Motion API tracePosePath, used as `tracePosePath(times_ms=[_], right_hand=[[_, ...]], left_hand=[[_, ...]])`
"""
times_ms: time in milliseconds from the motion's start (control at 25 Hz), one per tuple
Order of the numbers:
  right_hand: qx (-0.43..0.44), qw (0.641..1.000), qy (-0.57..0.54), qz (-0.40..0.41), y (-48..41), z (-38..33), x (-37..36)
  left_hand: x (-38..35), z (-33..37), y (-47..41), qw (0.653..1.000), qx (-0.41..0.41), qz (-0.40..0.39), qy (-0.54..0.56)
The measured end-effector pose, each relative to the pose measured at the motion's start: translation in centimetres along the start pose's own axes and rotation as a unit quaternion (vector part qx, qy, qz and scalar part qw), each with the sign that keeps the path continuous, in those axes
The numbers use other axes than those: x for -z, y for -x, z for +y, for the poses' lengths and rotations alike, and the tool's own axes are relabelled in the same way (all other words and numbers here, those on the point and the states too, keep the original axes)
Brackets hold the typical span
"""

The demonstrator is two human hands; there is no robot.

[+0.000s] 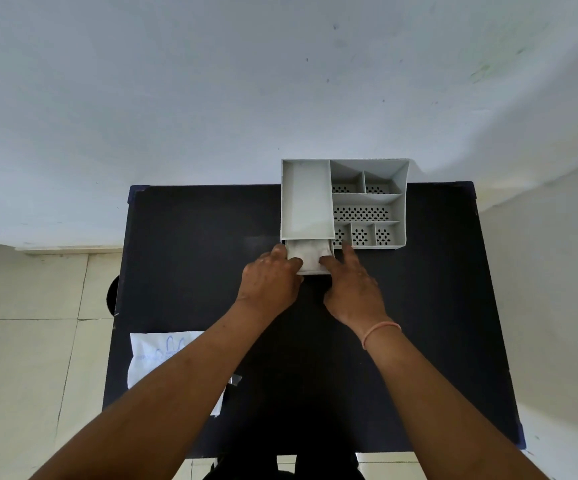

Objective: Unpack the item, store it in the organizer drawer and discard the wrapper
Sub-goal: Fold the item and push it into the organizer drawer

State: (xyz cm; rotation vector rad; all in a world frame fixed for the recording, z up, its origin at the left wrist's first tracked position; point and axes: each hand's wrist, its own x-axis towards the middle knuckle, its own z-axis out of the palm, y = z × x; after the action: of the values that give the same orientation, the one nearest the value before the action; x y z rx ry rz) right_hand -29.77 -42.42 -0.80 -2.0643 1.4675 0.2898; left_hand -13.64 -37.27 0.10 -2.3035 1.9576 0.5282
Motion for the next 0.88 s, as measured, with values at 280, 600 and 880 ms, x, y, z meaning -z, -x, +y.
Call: tracePosePath(times_ms=[280, 600, 880], right_hand=[[-0.021, 0.996, 0.074, -0.046, -1.6, -1.6, 0.4], [-0.018, 0.995, -0.024, 0.092, 0.5, -0.6, 0.8], [-0.056, 0.995, 0.009, -0.082, -0.7, -1.1, 1.7]], left_hand=[[-0.4, -0.2, -0.4, 1.000, -0.019, -0.013, -0.007], [-0.8, -0.3, 0.2, 0.996, 0.044, 0.017, 0.070], [-1.0, 0.2, -0.2, 0.998, 0.039, 0.005, 0.041]])
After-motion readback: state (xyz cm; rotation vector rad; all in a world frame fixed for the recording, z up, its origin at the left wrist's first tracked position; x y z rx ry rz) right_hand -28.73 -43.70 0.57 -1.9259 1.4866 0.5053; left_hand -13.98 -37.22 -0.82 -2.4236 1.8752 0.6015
